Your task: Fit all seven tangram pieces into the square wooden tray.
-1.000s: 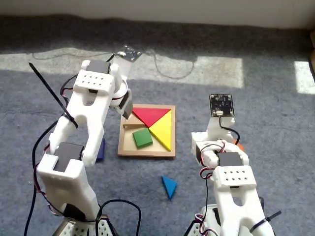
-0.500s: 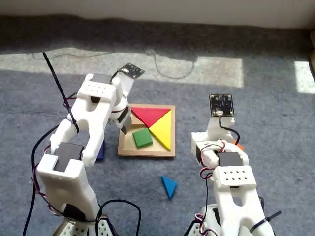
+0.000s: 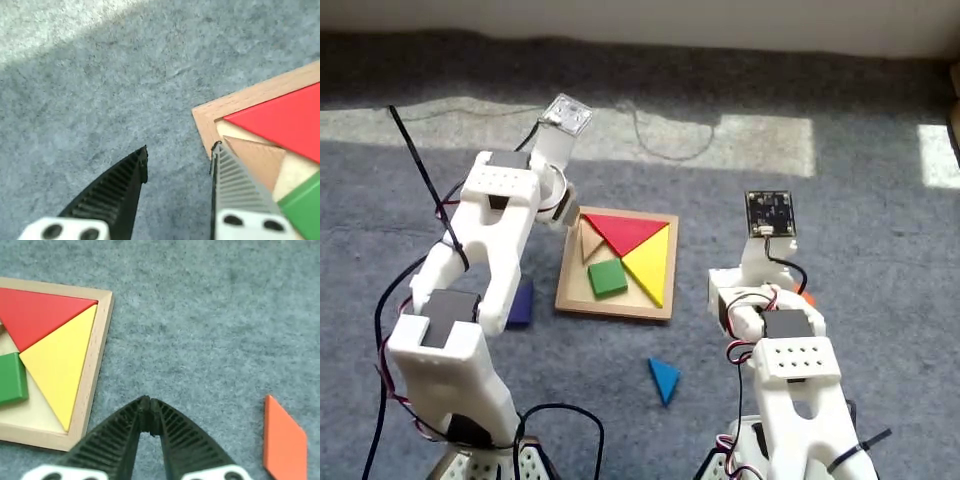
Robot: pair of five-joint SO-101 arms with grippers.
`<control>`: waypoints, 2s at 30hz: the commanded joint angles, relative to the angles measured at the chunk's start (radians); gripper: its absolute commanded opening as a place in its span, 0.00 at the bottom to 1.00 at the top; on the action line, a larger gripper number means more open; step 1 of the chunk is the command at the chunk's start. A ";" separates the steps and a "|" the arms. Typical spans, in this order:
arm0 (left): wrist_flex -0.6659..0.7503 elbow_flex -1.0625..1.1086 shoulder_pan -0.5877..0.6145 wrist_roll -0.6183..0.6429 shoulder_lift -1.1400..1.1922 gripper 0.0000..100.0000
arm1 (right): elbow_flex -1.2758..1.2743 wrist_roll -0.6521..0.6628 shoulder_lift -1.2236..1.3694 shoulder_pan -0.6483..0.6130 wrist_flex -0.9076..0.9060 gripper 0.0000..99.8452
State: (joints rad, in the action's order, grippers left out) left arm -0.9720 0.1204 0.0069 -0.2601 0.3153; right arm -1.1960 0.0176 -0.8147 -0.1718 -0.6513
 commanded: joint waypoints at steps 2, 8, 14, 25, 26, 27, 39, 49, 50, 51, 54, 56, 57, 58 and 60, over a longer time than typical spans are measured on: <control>0.069 -0.008 -0.015 -0.003 -0.007 0.21 | 0.007 0.012 -0.025 0.012 0.024 0.01; -0.026 -0.028 -0.036 -0.003 -0.036 0.21 | 0.007 0.012 -0.025 0.012 0.024 0.01; -0.238 -0.038 -0.125 -0.003 -0.131 0.21 | 0.007 0.012 -0.025 0.012 0.024 0.01; -0.330 0.047 -0.309 0.117 -0.185 0.21 | 0.015 0.012 -0.025 0.045 0.024 0.01; -0.305 0.074 -0.306 0.117 -0.185 0.21 | 0.015 0.012 -0.025 0.045 0.024 0.01; -0.278 0.097 -0.303 0.117 -0.185 0.21 | 0.015 0.012 -0.025 0.045 0.024 0.01; -0.049 0.079 -0.120 0.114 -0.016 0.21 | 0.015 0.012 -0.025 0.045 0.024 0.01; -0.302 -0.355 -0.120 0.190 0.208 0.21 | 0.013 0.012 -0.025 0.045 0.024 0.01; -0.330 -0.387 -0.120 0.193 0.208 0.21 | 0.013 0.012 -0.025 0.045 0.024 0.01; -0.356 -0.418 -0.120 0.193 0.208 0.21 | 0.013 0.012 -0.025 0.045 0.024 0.01; -0.445 -0.518 -0.120 0.195 0.206 0.21 | 0.013 0.012 -0.025 0.047 0.024 0.01; -0.511 -0.579 -0.120 0.195 0.206 0.21 | 0.013 0.012 -0.025 0.056 0.024 0.01; -0.548 -0.608 -0.120 0.195 0.206 0.21 | 0.013 0.012 -0.027 0.061 0.024 0.01; -0.585 -0.639 -0.120 0.195 0.206 0.21 | 0.015 0.012 -0.027 0.065 0.024 0.01; -0.660 -0.693 -0.120 0.189 0.206 0.21 | 0.015 0.011 -0.027 0.067 0.024 0.01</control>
State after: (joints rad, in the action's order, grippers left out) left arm -1.4968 -0.4365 -0.1189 -0.0760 0.5347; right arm -1.1960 0.0176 -0.8147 -0.1227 -0.6513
